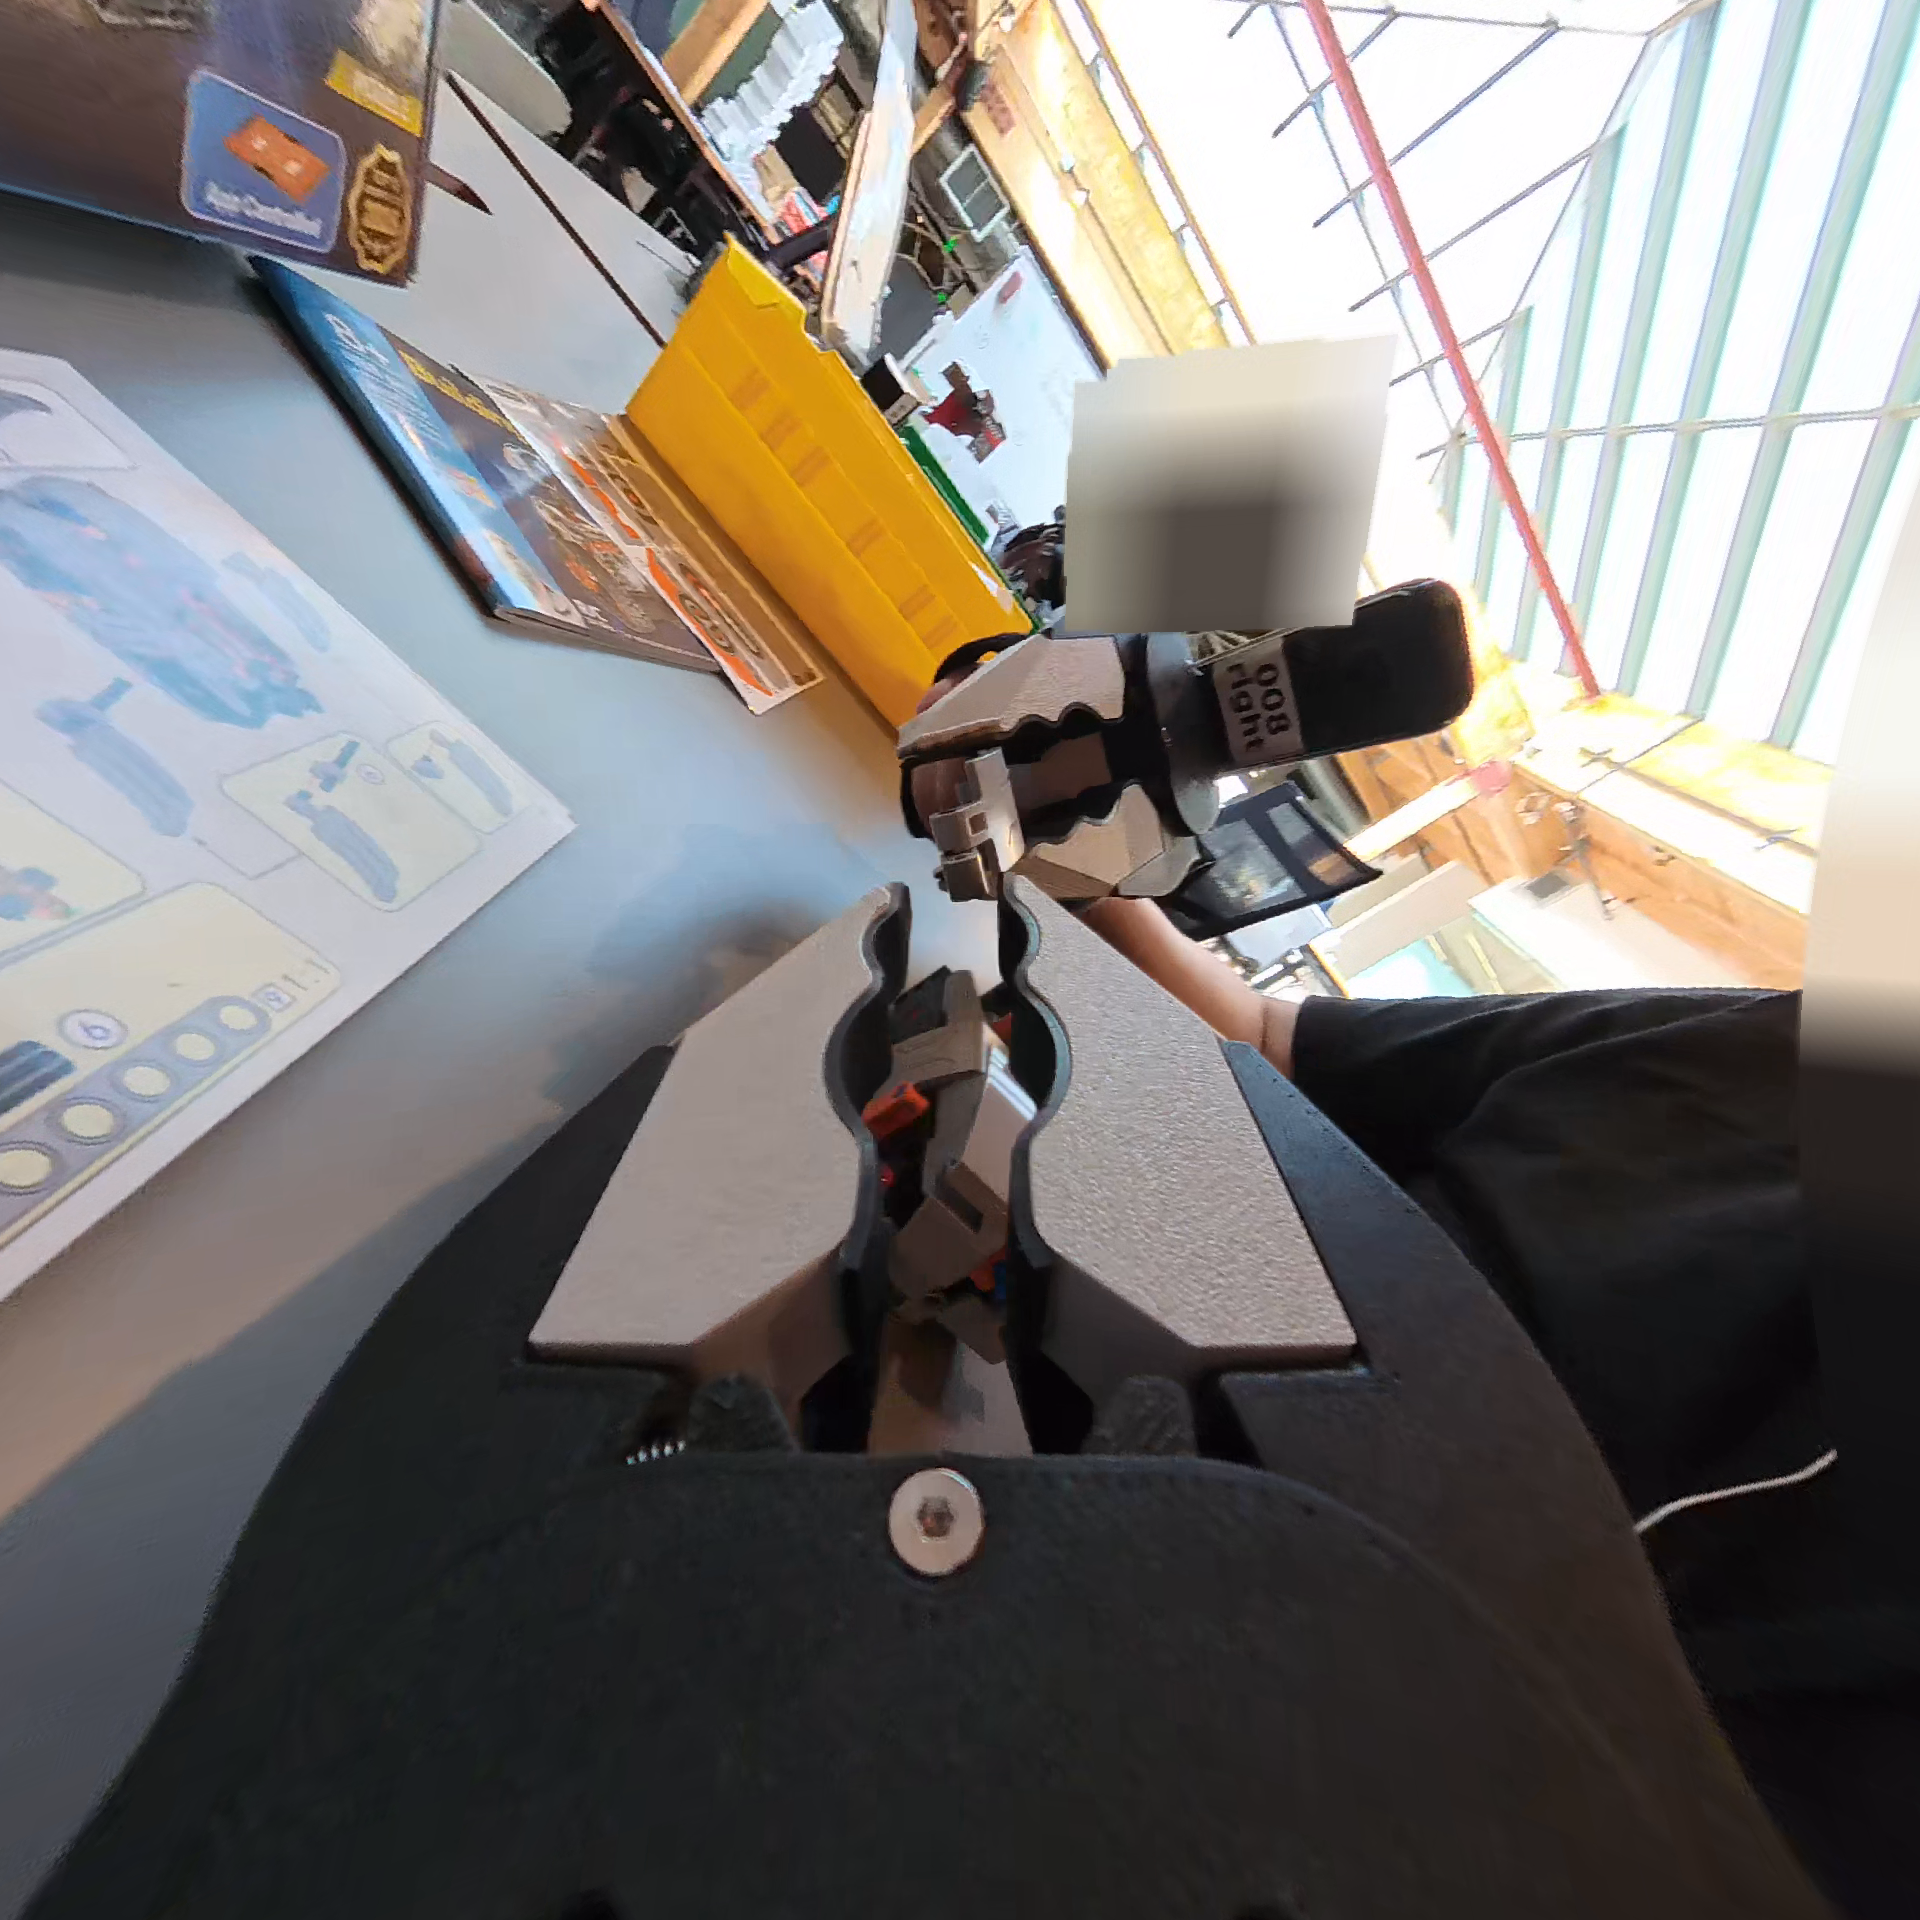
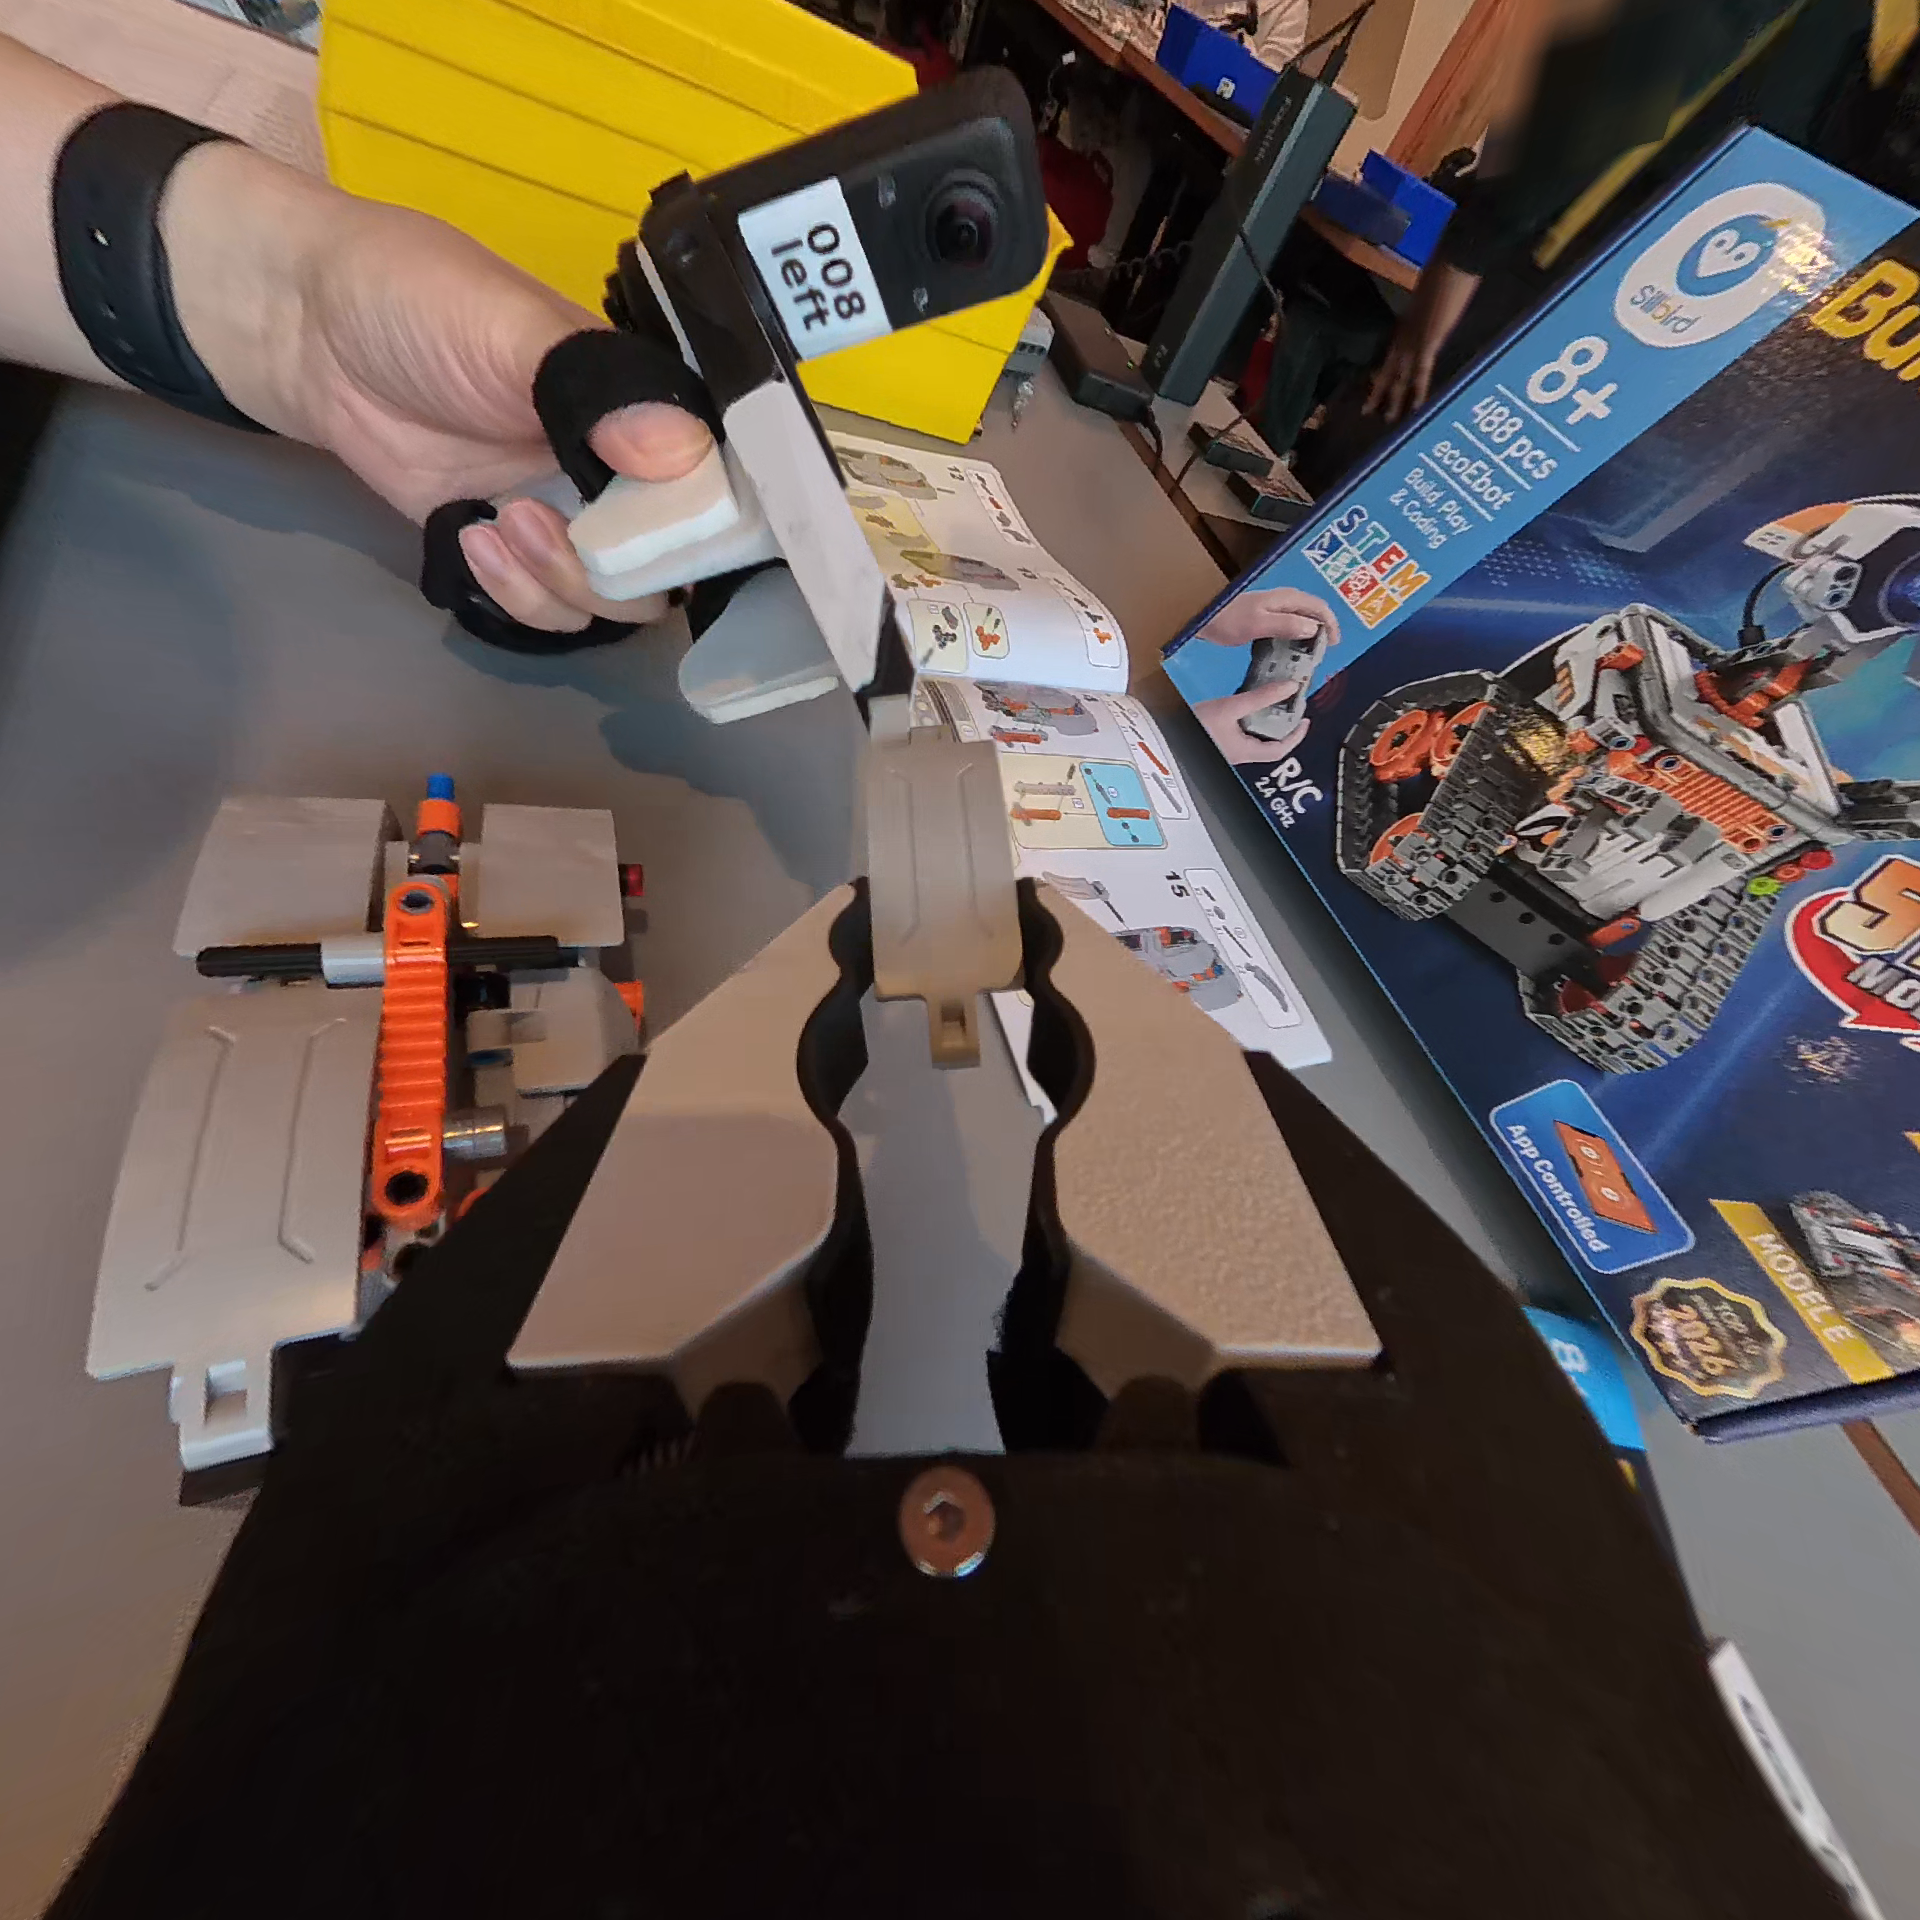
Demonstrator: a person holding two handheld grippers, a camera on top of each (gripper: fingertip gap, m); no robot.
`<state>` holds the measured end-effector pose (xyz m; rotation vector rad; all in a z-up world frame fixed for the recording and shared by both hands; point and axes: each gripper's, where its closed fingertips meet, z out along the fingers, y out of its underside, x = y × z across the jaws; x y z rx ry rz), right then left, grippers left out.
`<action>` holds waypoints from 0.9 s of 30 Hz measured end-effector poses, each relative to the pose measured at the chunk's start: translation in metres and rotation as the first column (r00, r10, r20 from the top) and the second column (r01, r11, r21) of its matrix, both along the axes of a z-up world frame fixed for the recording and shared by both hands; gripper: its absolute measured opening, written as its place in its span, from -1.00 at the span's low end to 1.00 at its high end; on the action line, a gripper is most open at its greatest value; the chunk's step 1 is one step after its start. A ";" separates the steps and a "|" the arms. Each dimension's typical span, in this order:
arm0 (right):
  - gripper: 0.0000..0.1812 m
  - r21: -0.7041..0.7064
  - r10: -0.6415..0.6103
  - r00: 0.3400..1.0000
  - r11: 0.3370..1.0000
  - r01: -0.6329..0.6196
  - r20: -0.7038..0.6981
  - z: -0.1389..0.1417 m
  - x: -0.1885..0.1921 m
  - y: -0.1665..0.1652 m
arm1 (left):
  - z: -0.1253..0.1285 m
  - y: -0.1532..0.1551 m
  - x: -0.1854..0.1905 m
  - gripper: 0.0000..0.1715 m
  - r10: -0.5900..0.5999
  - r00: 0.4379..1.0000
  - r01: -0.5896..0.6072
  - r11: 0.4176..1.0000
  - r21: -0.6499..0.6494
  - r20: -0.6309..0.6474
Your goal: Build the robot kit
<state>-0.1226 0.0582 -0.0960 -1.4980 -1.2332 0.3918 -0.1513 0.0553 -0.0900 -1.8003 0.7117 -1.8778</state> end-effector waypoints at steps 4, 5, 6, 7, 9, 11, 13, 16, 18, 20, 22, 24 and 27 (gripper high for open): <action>-0.72 0.016 -0.007 1.000 1.000 0.006 0.029 -0.003 0.000 0.000 | -0.004 0.003 0.000 -0.89 0.026 0.999 -0.026 0.999 0.025 -0.027; -0.72 0.020 -0.008 0.999 1.000 0.007 0.037 -0.003 0.000 0.000 | -0.006 0.005 0.000 -0.90 0.035 0.999 -0.034 0.999 0.036 -0.037; -0.72 0.026 -0.009 0.999 1.000 0.008 0.045 -0.004 0.000 0.000 | -0.007 0.005 0.000 -0.91 0.040 0.998 -0.038 0.998 0.046 -0.044; -0.72 0.031 -0.012 0.999 0.999 0.010 0.053 -0.004 -0.001 0.000 | -0.007 0.005 0.000 -0.91 0.042 0.998 -0.040 0.998 0.052 -0.047; -0.72 0.028 -0.013 0.998 1.000 0.011 0.065 -0.007 -0.001 0.000 | -0.006 0.005 0.000 -0.90 0.042 0.998 -0.040 0.998 0.052 -0.042; -0.72 0.026 -0.020 0.997 1.000 0.018 0.069 -0.008 -0.001 0.001 | -0.007 0.006 -0.001 -0.90 0.045 0.998 -0.043 0.998 0.051 -0.048; -0.72 0.018 -0.019 0.997 1.000 0.018 0.069 -0.009 -0.001 0.002 | -0.011 0.007 -0.001 -0.90 0.057 0.995 -0.051 0.996 0.073 -0.082; -0.72 0.005 -0.031 0.996 1.000 0.031 0.082 -0.013 0.001 0.004 | -0.015 0.006 0.000 -0.90 0.065 0.990 -0.050 0.991 0.122 -0.126; -0.72 0.000 -0.043 0.995 0.999 0.043 0.086 -0.013 0.005 0.006 | -0.016 0.005 0.002 -0.90 0.064 0.989 -0.047 0.990 0.130 -0.132; -0.72 -0.013 -0.042 0.998 0.999 0.042 0.053 -0.008 0.007 0.006 | -0.016 0.004 0.002 -0.90 0.060 0.989 -0.042 0.991 0.130 -0.134; -0.72 -0.032 -0.033 0.999 0.999 0.033 0.005 -0.003 0.007 0.005 | -0.015 0.005 0.002 -0.90 0.067 0.988 -0.048 0.989 0.138 -0.137; -0.72 -0.039 -0.035 0.999 0.999 0.035 -0.014 -0.001 0.008 0.006 | -0.013 0.007 0.000 -0.89 0.079 0.988 -0.059 0.987 0.148 -0.134; -0.72 -0.035 -0.025 0.999 0.999 0.024 -0.021 -0.001 0.008 0.005 | -0.010 0.009 -0.002 -0.88 0.088 0.988 -0.068 0.986 0.154 -0.125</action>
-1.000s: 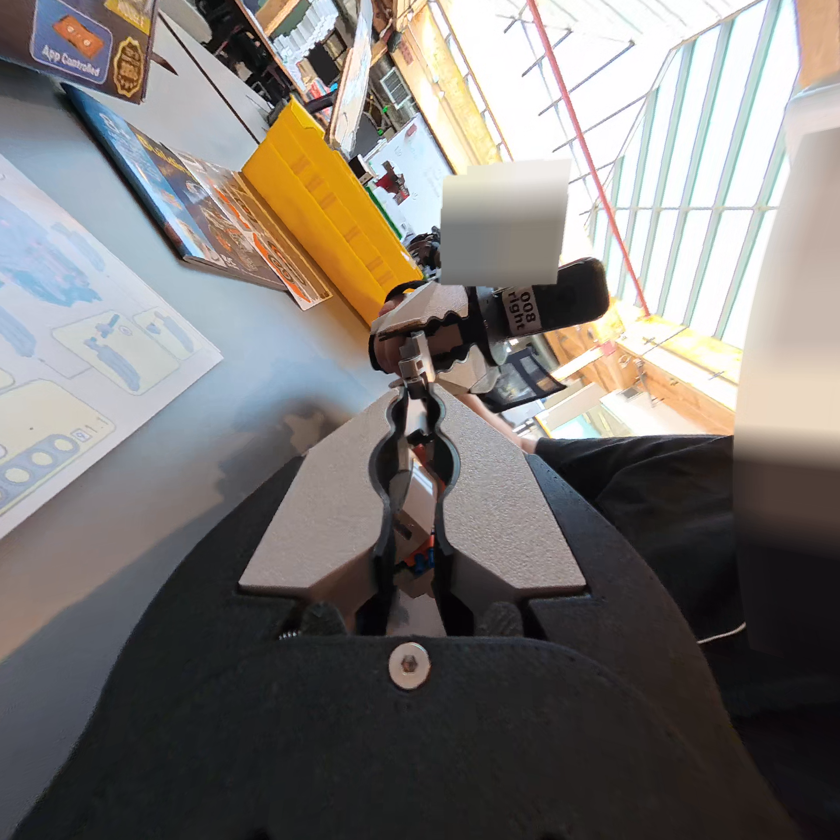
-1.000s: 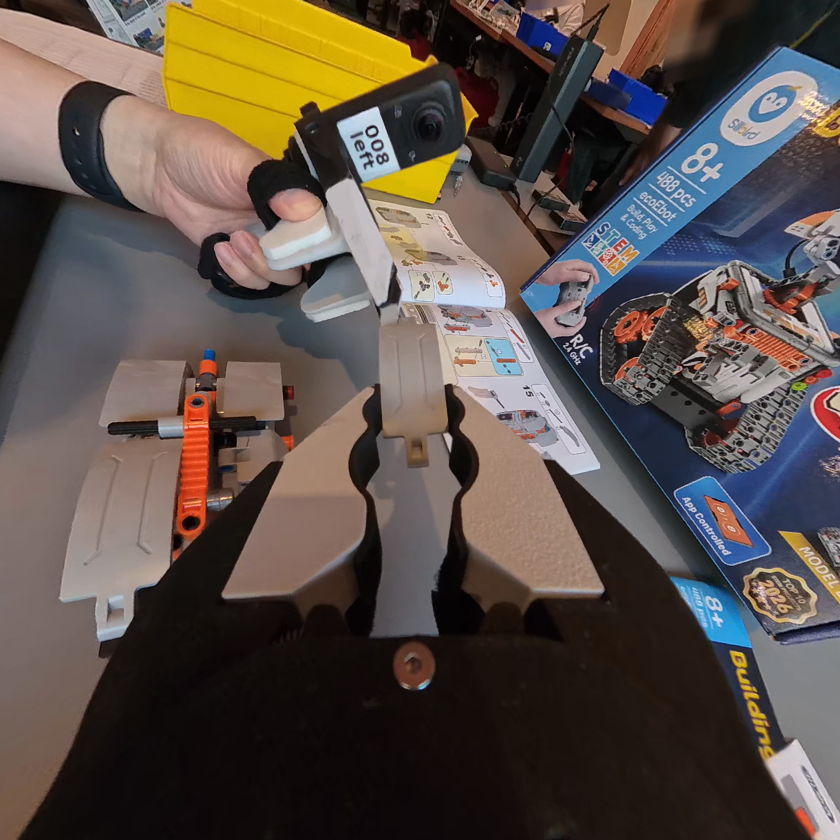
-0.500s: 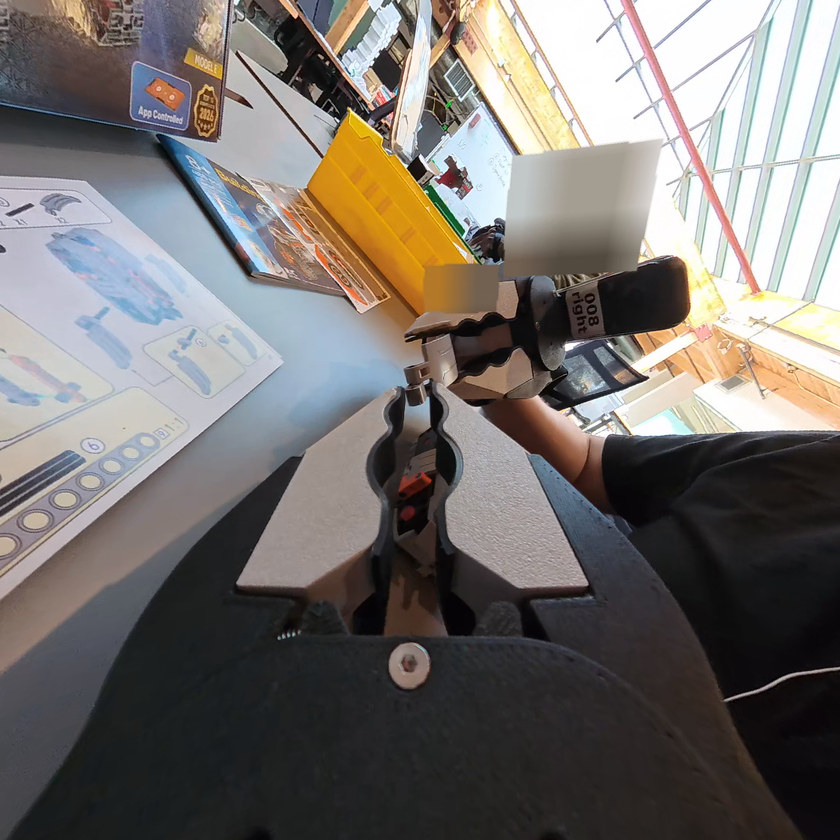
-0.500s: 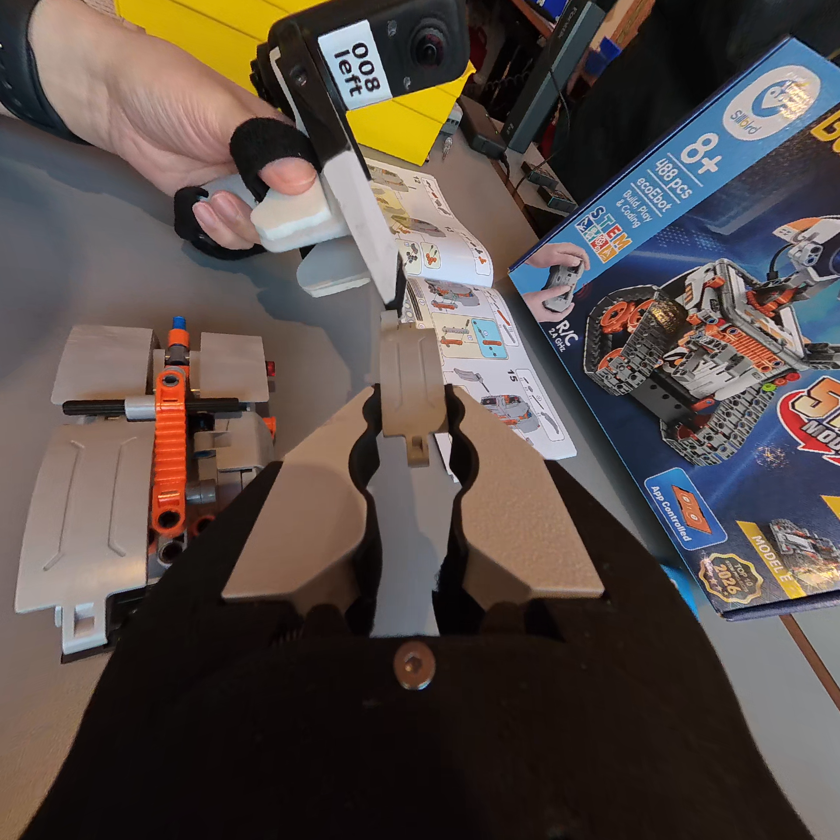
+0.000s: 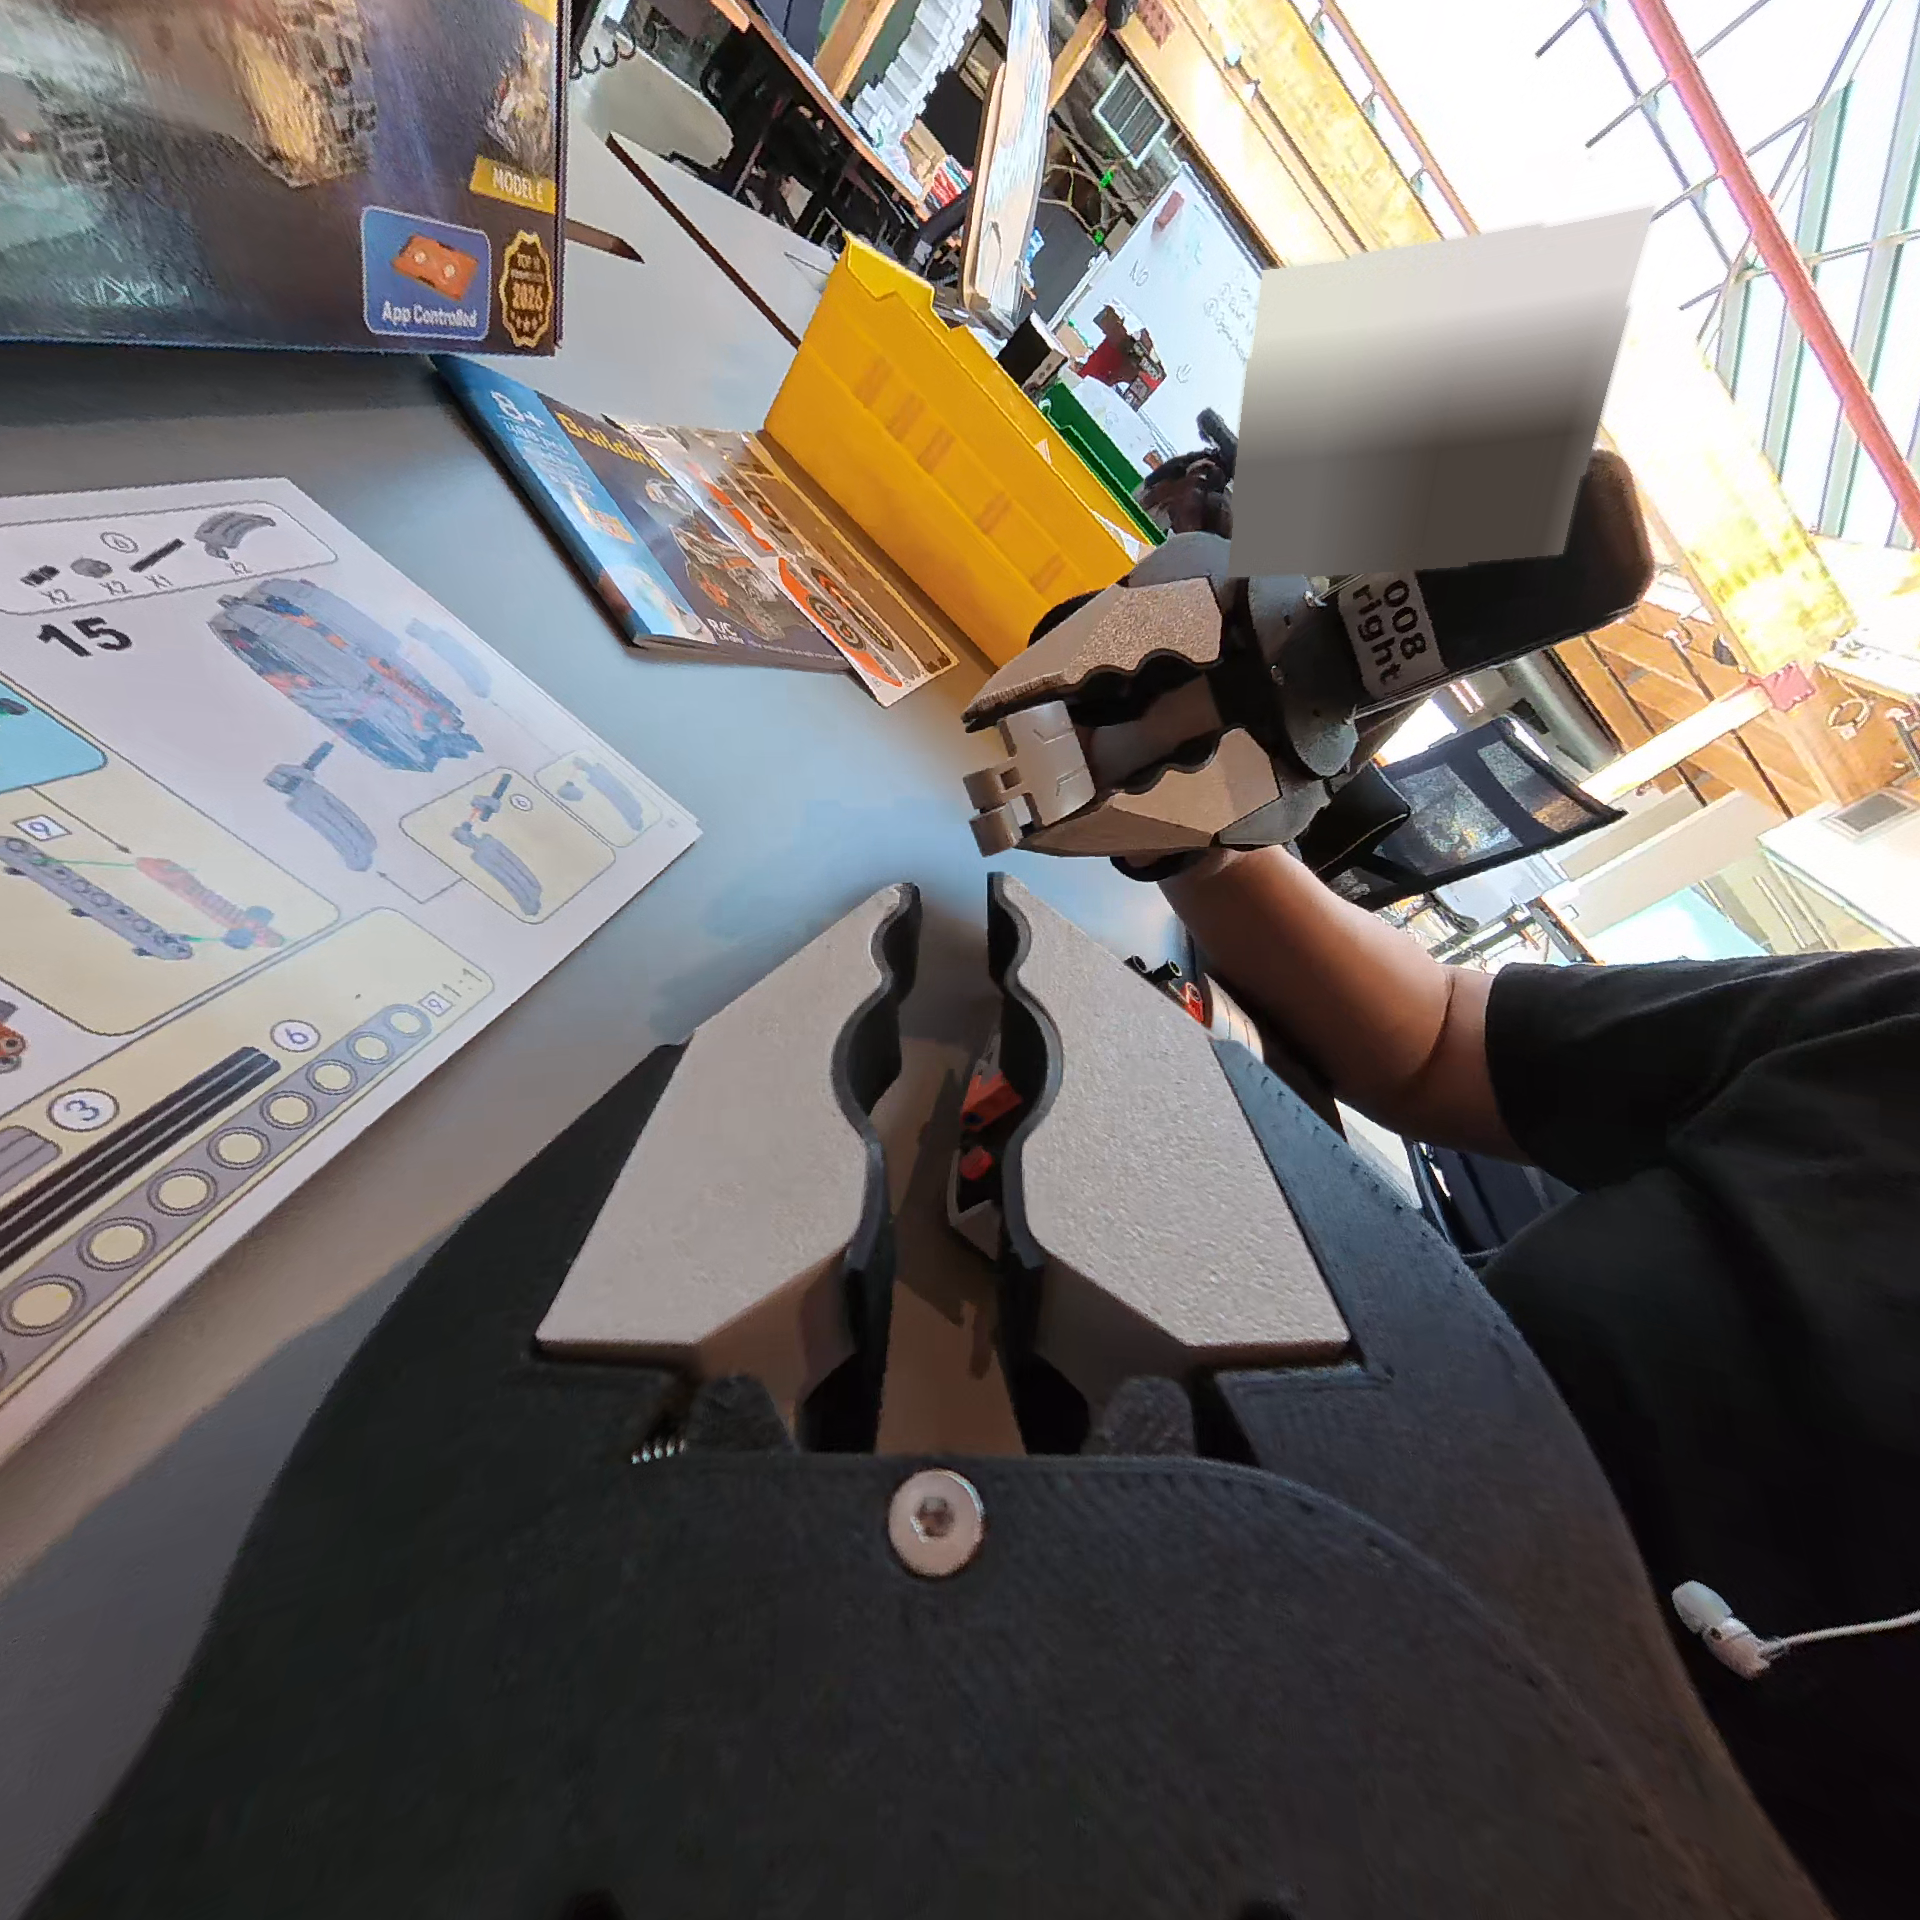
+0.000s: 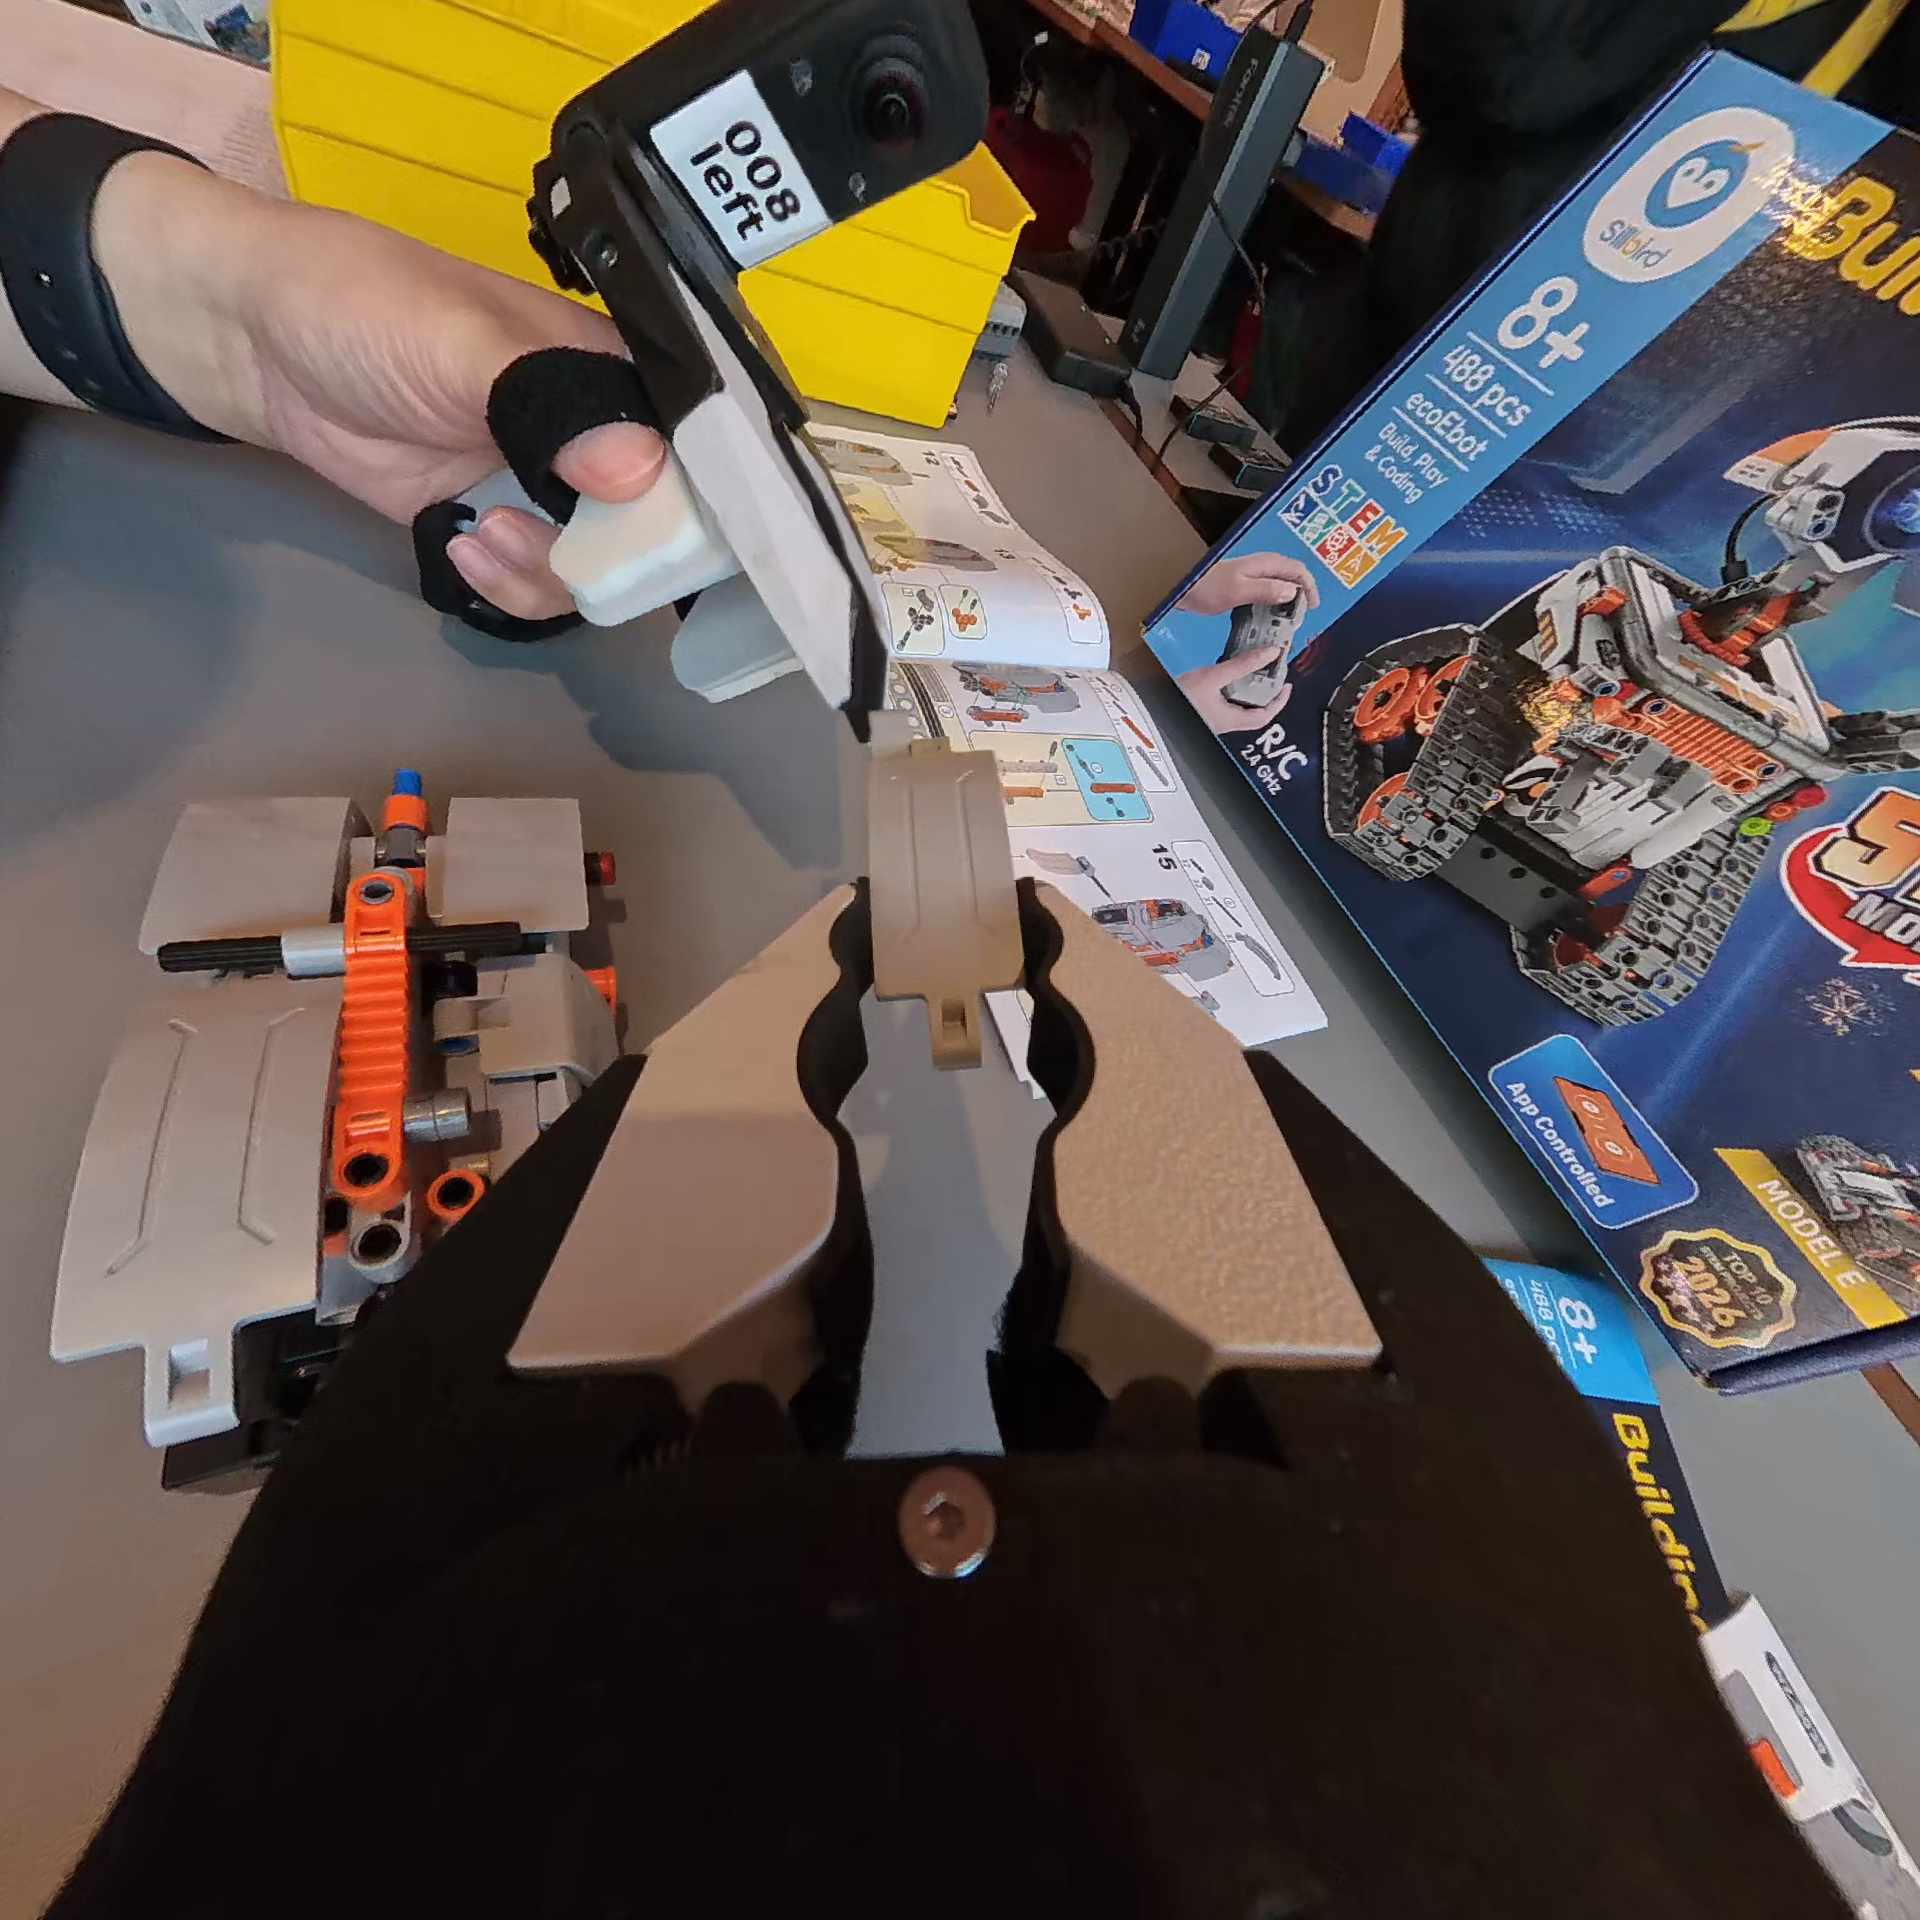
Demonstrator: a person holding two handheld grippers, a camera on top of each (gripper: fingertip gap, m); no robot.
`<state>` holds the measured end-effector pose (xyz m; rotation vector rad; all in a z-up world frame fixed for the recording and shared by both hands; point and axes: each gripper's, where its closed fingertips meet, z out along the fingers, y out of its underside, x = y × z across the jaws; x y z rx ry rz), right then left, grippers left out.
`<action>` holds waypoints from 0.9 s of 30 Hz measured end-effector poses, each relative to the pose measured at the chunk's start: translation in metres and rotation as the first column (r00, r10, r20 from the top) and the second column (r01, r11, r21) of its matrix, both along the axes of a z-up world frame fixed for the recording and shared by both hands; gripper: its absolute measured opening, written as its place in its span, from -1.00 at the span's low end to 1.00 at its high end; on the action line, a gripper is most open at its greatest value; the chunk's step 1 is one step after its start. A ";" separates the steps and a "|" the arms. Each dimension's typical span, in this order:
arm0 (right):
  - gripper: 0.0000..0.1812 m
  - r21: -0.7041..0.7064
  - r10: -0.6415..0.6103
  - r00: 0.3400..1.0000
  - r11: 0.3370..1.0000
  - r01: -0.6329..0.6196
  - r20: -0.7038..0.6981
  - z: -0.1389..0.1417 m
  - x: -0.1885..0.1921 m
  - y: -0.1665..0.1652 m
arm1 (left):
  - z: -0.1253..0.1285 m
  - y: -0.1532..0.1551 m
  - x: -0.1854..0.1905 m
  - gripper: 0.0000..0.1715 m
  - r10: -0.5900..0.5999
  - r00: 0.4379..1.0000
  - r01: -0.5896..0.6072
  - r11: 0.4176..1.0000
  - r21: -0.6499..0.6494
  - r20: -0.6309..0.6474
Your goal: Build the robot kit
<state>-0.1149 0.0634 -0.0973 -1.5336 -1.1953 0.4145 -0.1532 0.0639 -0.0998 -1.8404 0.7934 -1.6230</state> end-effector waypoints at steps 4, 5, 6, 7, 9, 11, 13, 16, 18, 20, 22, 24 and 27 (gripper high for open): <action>-0.72 0.006 0.006 1.000 1.000 -0.006 0.025 -0.004 -0.003 -0.001 | 0.000 0.000 0.000 -0.86 0.003 1.000 -0.003 1.000 -0.001 -0.003; -0.72 0.013 0.006 0.999 1.000 -0.007 0.035 -0.005 -0.004 -0.001 | -0.001 0.000 0.001 -0.86 0.002 1.000 -0.002 1.000 -0.002 -0.008; -0.72 0.019 0.008 0.999 1.000 -0.009 0.043 -0.005 -0.004 -0.002 | -0.002 -0.001 0.001 -0.86 -0.002 1.000 0.002 1.000 -0.005 -0.012; -0.72 0.022 0.010 0.999 1.000 -0.011 0.051 -0.006 -0.005 -0.002 | -0.002 -0.002 0.002 -0.85 -0.008 1.000 0.008 1.000 -0.007 -0.014; -0.72 0.032 0.013 0.997 0.999 -0.015 0.071 -0.008 -0.006 -0.003 | -0.004 -0.004 0.004 -0.85 -0.014 1.000 0.014 1.000 -0.008 -0.023; -0.72 0.044 0.015 0.997 0.999 -0.019 0.082 -0.008 -0.008 -0.004 | -0.008 -0.006 0.006 -0.85 -0.022 0.999 0.021 1.000 -0.008 -0.042; -0.72 0.047 0.018 0.996 0.999 -0.022 0.093 -0.009 -0.009 -0.005 | -0.009 -0.007 0.007 -0.85 -0.025 0.999 0.025 1.000 -0.006 -0.047; -0.72 0.054 0.017 0.994 0.998 -0.023 0.110 -0.011 -0.010 -0.005 | -0.011 -0.007 0.008 -0.90 -0.016 0.998 0.016 1.000 0.000 -0.052; -0.72 0.060 0.017 0.992 0.998 -0.024 0.124 -0.013 -0.009 -0.005 | -0.012 -0.007 0.008 -0.90 -0.017 0.998 0.017 1.000 -0.001 -0.058; -0.72 0.065 0.014 0.991 0.998 -0.023 0.132 -0.013 -0.010 -0.005 | -0.012 -0.007 0.008 -0.91 -0.015 0.998 0.015 1.000 0.001 -0.064; -0.72 0.071 0.017 0.990 0.997 -0.027 0.138 -0.014 -0.010 -0.006 | -0.013 -0.008 0.008 -0.91 -0.020 0.997 0.020 1.000 -0.001 -0.070; -0.72 0.079 0.018 0.990 0.996 -0.030 0.138 -0.013 -0.011 -0.006 | -0.012 -0.008 0.007 -0.92 -0.020 0.998 0.020 1.000 -0.003 -0.062; -0.72 0.077 0.042 0.990 0.996 -0.053 0.134 -0.012 -0.011 -0.009 | -0.007 -0.008 0.007 -0.92 -0.030 0.999 0.030 0.999 0.011 -0.039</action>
